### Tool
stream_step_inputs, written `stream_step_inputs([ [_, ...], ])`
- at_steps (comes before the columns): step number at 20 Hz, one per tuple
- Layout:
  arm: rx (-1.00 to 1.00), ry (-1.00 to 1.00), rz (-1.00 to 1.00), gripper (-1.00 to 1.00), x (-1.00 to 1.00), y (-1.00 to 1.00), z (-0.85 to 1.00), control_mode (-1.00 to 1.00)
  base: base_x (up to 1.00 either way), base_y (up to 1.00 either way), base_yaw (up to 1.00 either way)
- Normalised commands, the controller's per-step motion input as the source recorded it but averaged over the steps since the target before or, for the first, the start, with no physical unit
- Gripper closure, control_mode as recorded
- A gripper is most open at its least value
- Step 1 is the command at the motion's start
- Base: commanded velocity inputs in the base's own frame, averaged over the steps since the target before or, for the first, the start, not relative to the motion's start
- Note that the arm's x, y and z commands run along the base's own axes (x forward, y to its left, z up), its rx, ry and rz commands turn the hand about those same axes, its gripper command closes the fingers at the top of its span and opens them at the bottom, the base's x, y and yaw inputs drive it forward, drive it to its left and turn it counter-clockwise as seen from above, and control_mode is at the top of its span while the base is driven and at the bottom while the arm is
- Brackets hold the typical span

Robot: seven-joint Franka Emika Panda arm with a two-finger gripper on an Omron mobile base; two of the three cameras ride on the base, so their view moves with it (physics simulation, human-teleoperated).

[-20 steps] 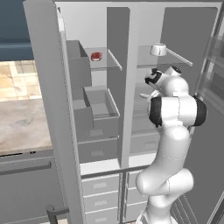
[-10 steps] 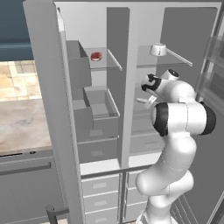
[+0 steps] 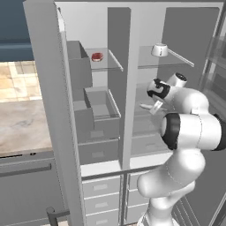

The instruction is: There's a fish in the fridge that needs to be moved to the freezer for freezing. Pick up the fish from the fridge, place it on any shelf in the freezer, and close the fridge and freezer doors when done.

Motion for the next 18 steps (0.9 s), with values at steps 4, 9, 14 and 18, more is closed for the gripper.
stream_step_inputs([
  [4, 0.00, -0.02, -0.04, 1.00, -0.56, -0.03, 0.11, -1.00, 0.00, 0.00, 0.00],
  [9, 0.00, -0.11, -0.01, 1.00, -0.53, 0.14, 0.25, -1.00, 0.00, 0.00, 0.00],
  [14, 0.00, -0.10, 0.00, 1.00, -0.50, 0.14, 0.43, -1.00, 0.00, 0.00, 0.00],
  [18, 0.00, -0.01, 0.00, 1.00, -0.40, 0.03, 0.78, -1.00, 0.00, 0.00, 0.00],
])
